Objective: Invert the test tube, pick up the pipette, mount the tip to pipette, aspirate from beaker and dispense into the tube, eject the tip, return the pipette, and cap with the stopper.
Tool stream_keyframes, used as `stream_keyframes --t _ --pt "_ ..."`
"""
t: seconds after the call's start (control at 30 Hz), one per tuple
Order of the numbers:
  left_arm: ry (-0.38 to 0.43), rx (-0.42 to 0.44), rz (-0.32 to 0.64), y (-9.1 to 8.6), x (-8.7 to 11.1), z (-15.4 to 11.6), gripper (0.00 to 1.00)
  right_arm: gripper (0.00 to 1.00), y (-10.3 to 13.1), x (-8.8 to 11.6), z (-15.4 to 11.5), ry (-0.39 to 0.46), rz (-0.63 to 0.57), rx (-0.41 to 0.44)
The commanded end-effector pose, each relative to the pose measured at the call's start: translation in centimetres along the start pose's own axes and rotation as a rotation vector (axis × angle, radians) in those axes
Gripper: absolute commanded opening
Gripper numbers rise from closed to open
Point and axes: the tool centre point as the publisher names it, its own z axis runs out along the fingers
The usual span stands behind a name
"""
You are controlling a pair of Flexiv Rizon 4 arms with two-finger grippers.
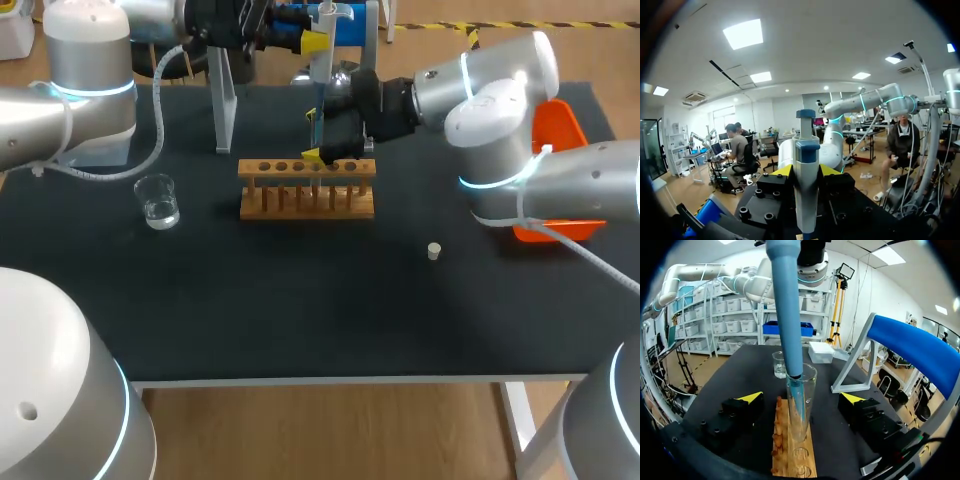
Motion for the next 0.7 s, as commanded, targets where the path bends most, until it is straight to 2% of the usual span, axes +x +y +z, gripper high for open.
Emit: stream_keyframes --t 0.03,0.43,0.7 --pt "0.0 -0.002 0.0 -0.1 0.0 0.0 0.0 1.0 0.0 0.0 0.4 -0.01 -0.002 0.003" --pt "0.0 -0.002 0.0 -0.1 0.0 0.0 0.0 1.0 0.0 0.7 1.4 -0.004 -0.047 0.03" --pt "0.0 -0.002 0.0 -0.1 0.0 0.0 0.0 1.0 0.0 0.4 1.8 -0.001 -0.058 0.031"
